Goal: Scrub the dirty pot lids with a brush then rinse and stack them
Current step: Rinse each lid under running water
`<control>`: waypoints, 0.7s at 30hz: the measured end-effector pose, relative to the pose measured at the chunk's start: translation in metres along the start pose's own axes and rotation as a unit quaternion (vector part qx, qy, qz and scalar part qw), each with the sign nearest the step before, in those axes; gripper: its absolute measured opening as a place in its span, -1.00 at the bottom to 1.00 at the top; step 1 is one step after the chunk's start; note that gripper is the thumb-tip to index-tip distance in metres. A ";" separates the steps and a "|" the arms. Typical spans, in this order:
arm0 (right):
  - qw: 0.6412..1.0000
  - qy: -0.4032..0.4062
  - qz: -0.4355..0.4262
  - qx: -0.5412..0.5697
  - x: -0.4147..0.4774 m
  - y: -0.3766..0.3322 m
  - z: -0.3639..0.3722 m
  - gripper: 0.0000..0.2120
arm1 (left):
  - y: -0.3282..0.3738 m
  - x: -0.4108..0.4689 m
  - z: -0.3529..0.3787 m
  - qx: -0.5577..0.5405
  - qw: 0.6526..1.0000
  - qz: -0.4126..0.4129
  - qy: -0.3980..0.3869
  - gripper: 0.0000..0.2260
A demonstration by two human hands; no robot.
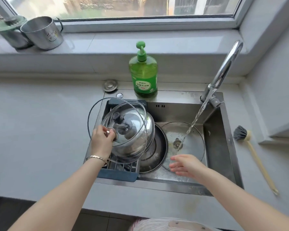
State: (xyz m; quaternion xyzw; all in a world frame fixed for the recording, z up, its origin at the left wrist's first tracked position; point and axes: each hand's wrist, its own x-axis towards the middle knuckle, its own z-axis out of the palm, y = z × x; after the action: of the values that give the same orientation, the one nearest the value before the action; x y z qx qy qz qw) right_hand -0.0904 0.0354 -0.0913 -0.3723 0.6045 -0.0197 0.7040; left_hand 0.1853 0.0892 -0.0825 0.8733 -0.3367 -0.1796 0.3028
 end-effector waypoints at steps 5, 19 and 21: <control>1.000 0.003 0.006 -0.005 0.002 0.002 0.000 -0.92 | -0.007 -0.008 0.011 0.085 0.993 0.012 -0.081 -0.81; 0.997 0.059 0.055 -0.021 0.035 0.032 -0.041 -0.91 | 0.070 -0.041 0.051 0.140 0.924 0.344 -0.092 -0.88; 0.991 0.113 0.067 -0.006 0.057 0.038 -0.060 -0.81 | 0.092 -0.055 0.070 0.107 0.917 0.325 -0.205 -0.87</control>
State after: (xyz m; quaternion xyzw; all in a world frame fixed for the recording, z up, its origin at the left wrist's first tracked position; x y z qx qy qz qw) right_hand -0.1431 0.0057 -0.1598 -0.3304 0.7037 -0.0111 0.6289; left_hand 0.0658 0.0451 -0.0696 0.6872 -0.6736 -0.2093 0.1740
